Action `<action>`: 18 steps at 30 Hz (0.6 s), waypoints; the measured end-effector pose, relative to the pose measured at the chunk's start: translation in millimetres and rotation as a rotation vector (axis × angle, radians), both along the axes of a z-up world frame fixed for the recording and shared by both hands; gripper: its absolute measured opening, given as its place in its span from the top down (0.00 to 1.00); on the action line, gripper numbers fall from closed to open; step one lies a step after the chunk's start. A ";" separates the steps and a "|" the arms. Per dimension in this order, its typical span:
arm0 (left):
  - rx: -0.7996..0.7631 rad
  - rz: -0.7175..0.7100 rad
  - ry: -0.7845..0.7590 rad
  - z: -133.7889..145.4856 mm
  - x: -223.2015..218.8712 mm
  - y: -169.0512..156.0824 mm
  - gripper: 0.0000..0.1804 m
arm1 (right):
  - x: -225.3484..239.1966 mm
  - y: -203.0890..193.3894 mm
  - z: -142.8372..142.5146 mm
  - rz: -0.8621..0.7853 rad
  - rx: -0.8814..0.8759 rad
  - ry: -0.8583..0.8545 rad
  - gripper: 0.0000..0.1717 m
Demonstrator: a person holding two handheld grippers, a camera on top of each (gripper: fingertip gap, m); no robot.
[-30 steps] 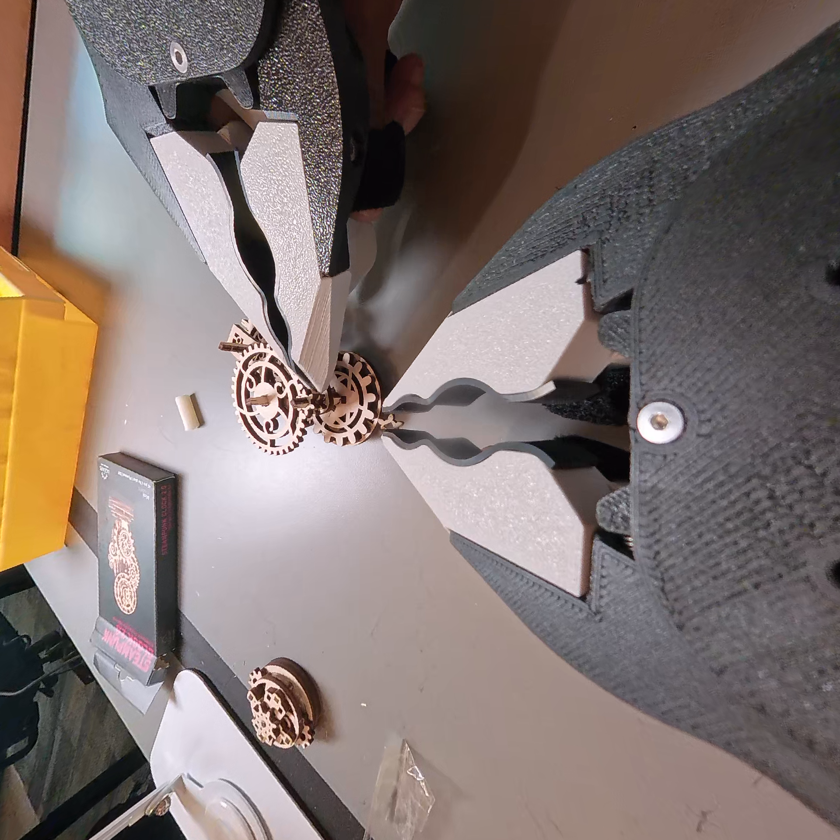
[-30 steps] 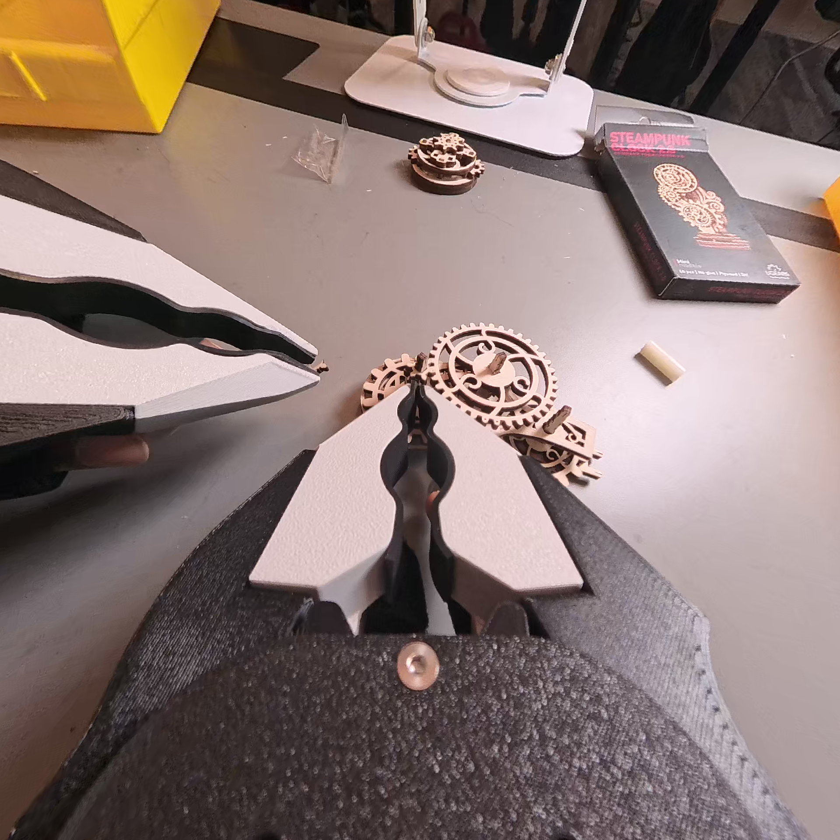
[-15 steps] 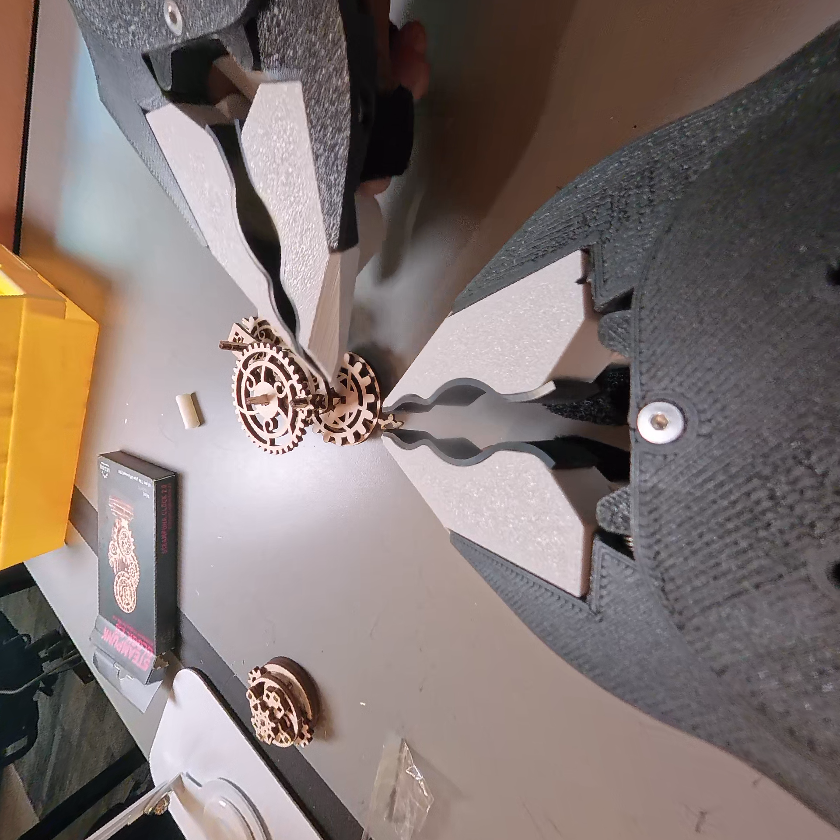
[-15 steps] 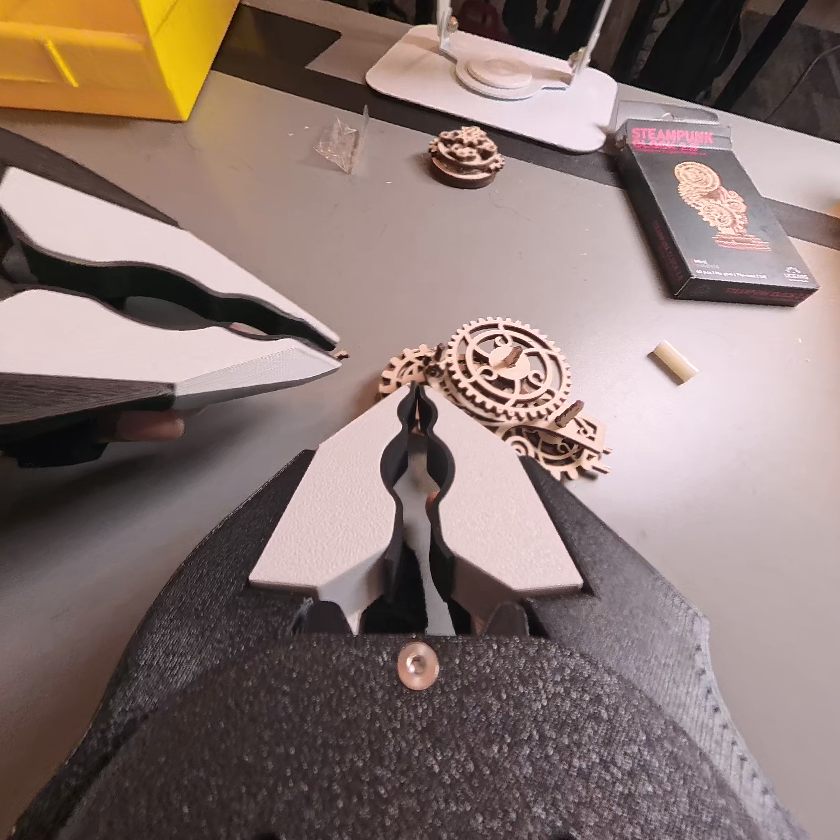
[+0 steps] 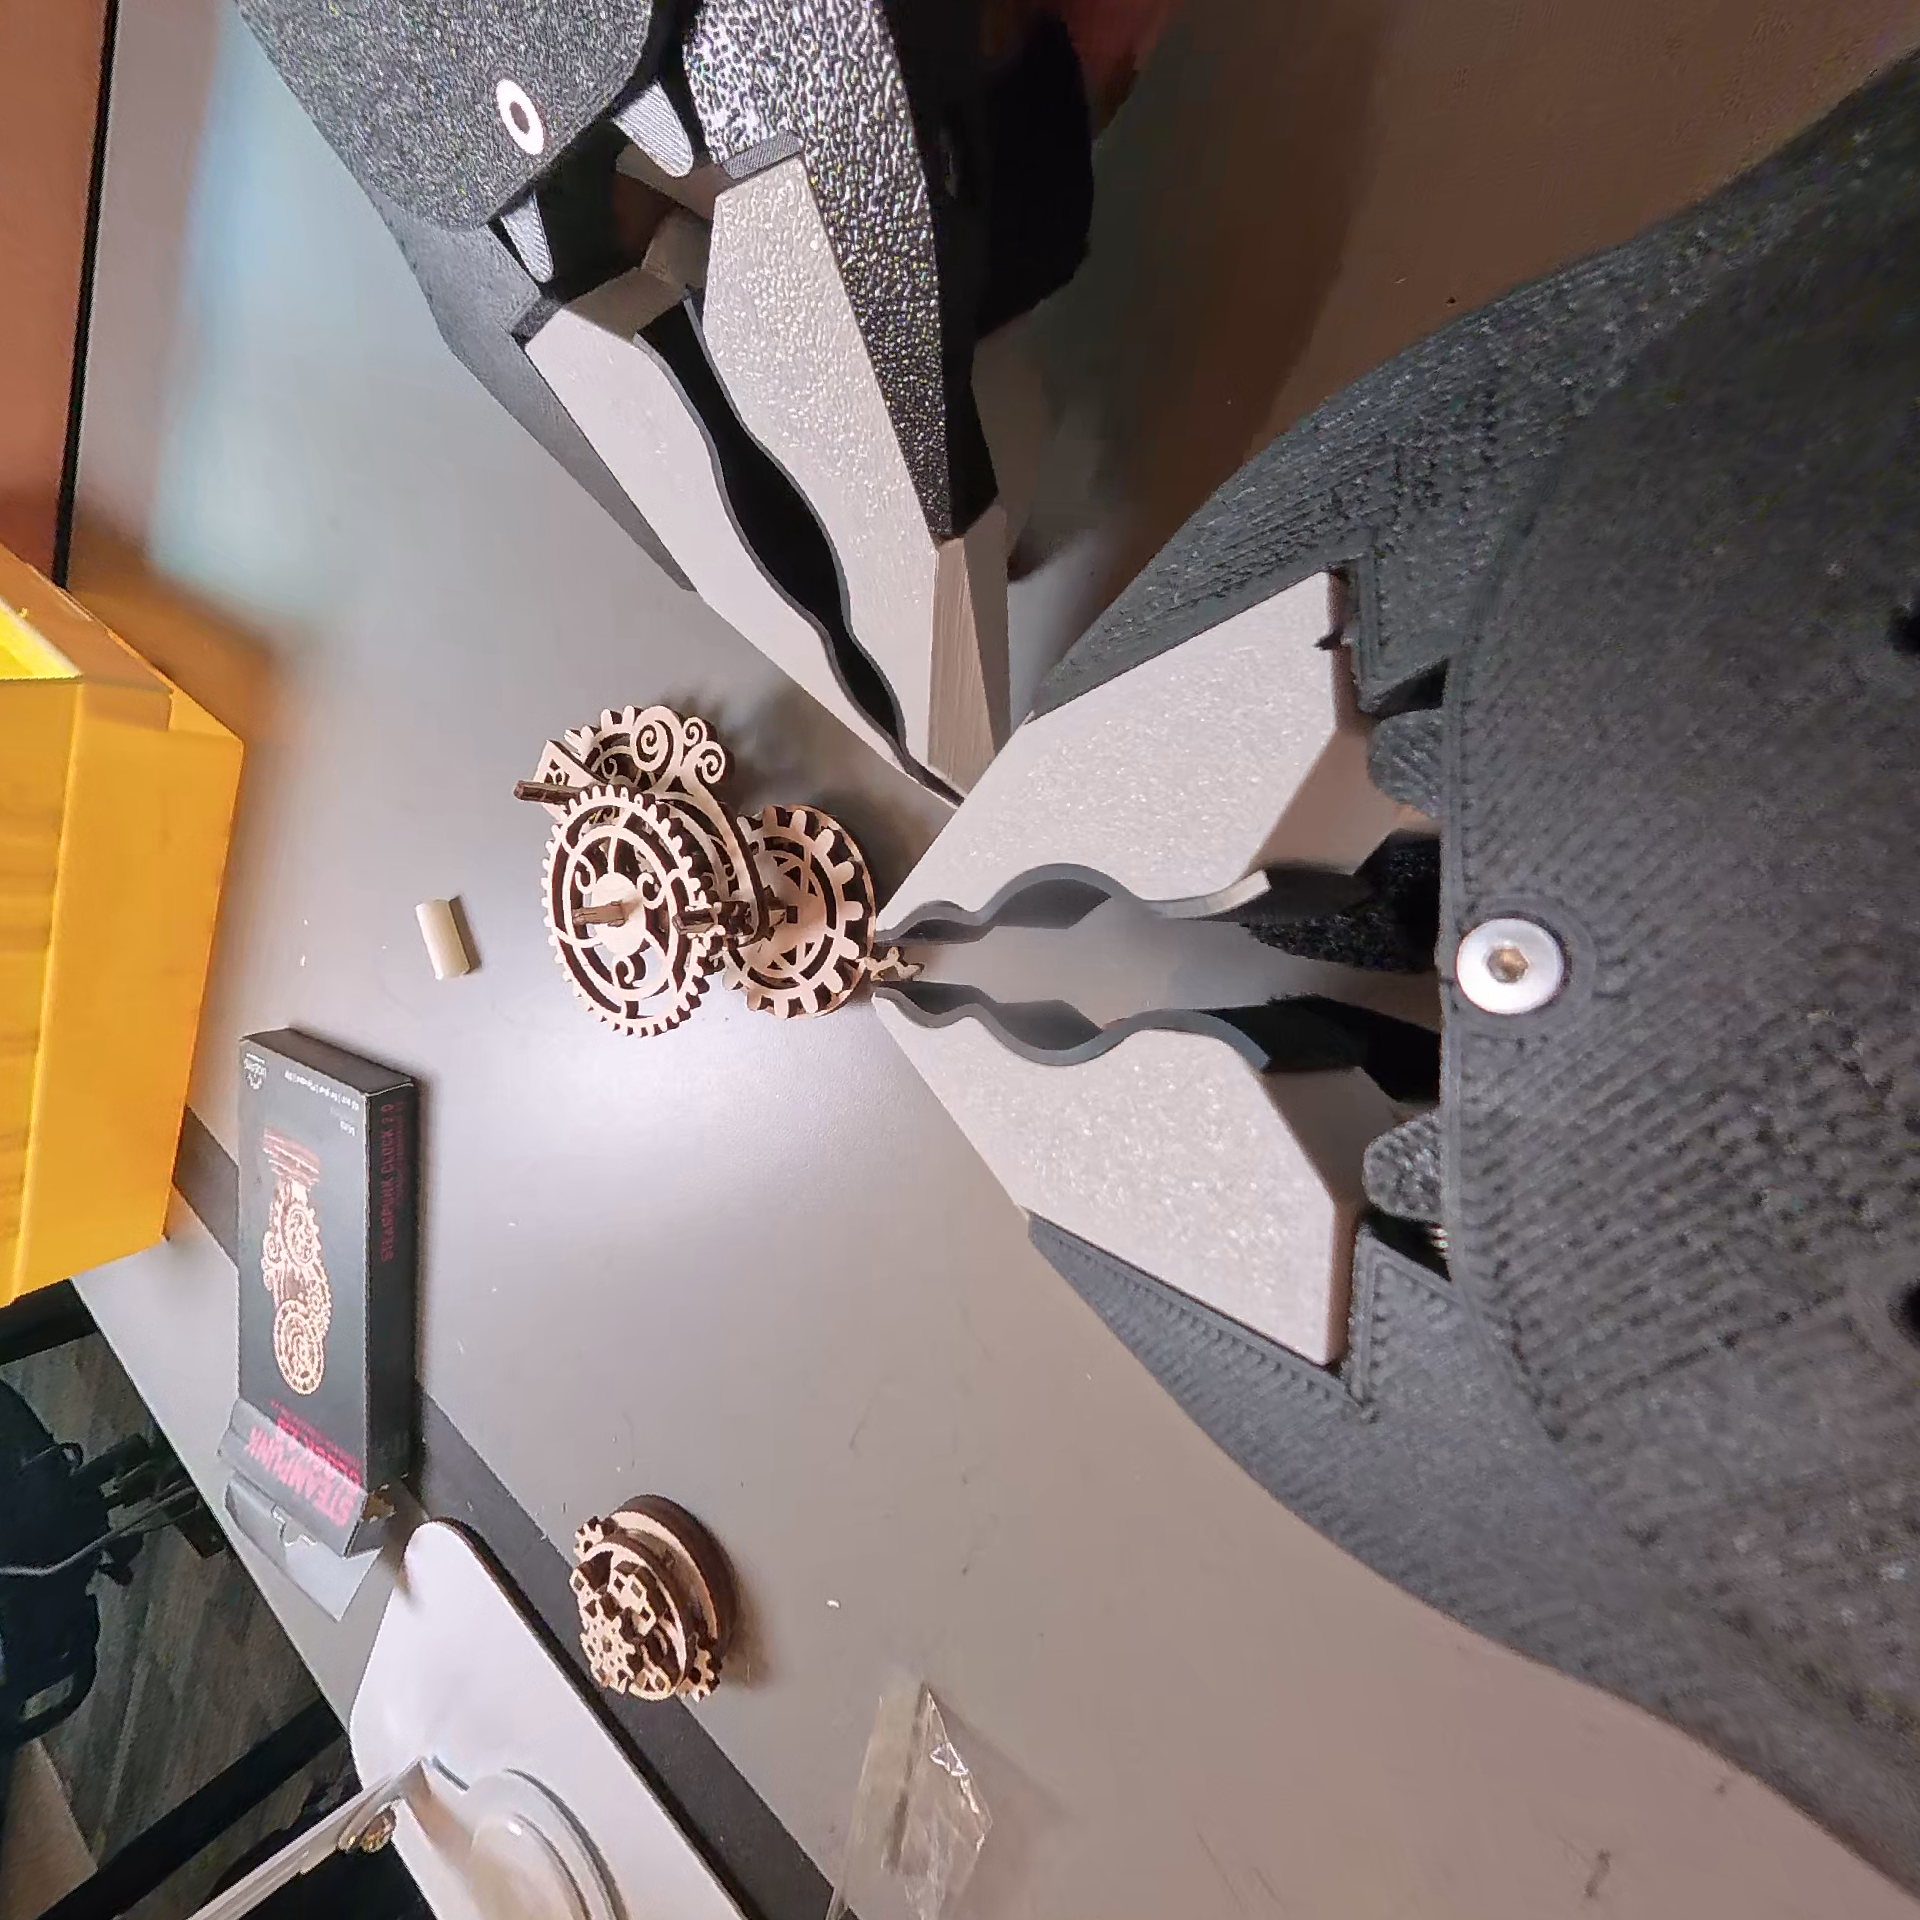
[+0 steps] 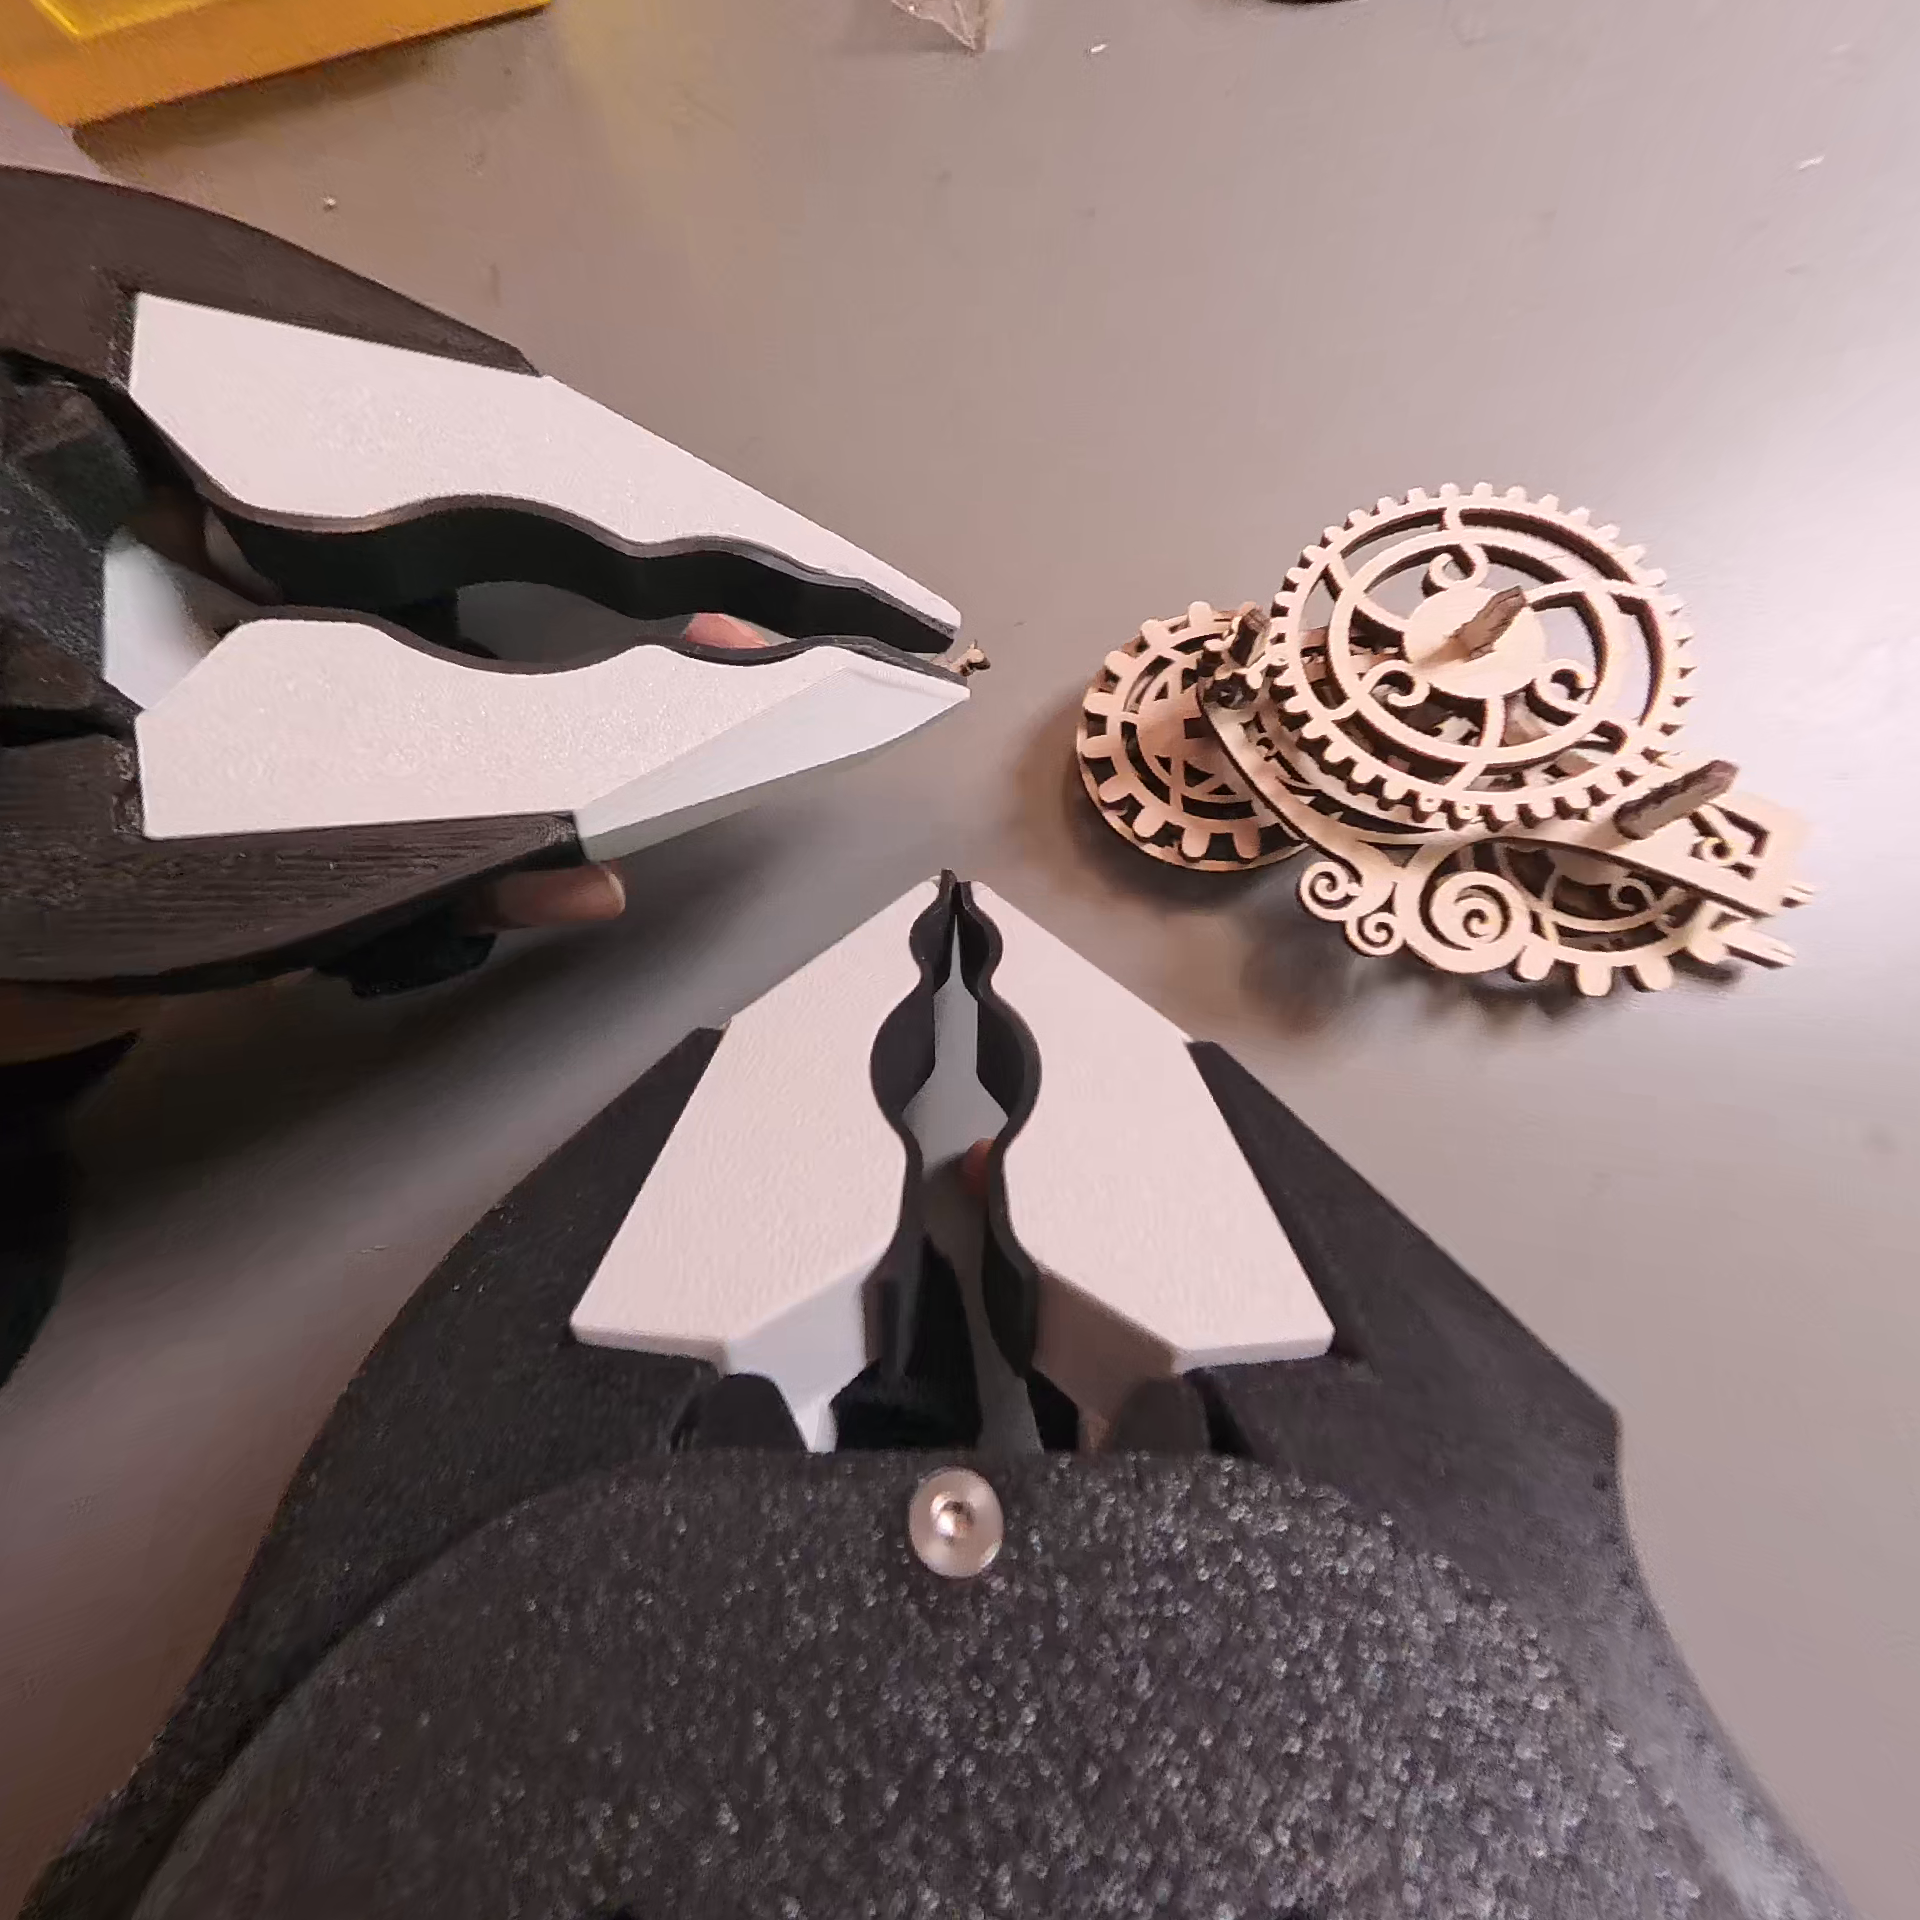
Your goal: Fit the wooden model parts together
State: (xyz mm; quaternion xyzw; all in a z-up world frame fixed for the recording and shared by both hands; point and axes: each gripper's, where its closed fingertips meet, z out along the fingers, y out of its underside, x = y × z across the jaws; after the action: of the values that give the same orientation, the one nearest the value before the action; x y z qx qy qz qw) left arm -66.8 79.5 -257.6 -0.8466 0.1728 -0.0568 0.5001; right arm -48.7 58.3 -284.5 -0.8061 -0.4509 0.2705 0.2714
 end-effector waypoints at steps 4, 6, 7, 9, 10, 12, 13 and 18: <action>0.000 0.001 -0.001 -0.2 -0.4 0.3 0.97 | -1.4 0.5 -1.1 -0.014 -0.029 0.002 1.00; 0.003 0.001 -0.003 0.5 -0.4 0.4 0.97 | -2.0 0.8 -1.2 -0.013 -0.029 0.004 1.00; 0.005 0.002 -0.003 0.8 -0.4 0.6 0.97 | -2.2 0.7 -1.2 -0.011 -0.030 0.006 1.00; 0.003 0.004 -0.001 -0.1 -0.7 0.8 0.97 | -2.0 0.3 -0.8 -0.007 -0.032 0.013 1.00; -0.001 0.007 0.001 -1.2 -1.3 1.0 0.97 | -1.3 -0.1 -0.5 -0.005 -0.033 0.017 1.00; -0.008 0.016 0.006 -3.3 -3.7 1.7 0.97 | 1.2 0.0 -0.2 -0.007 -0.034 0.022 1.00; -0.011 0.018 0.003 -4.0 -4.4 1.9 0.97 | 2.7 0.3 0.0 -0.008 -0.035 0.025 1.00; -0.018 0.020 0.005 -6.7 -5.6 2.6 0.97 | 10.0 5.0 1.8 -0.013 -0.001 0.036 1.00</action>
State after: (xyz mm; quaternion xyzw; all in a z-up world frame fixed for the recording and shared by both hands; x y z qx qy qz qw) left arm -72.4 82.1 -264.3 -0.8529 0.1652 -0.0514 0.4926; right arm -38.7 63.3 -282.7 -0.8042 -0.4406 0.2833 0.2807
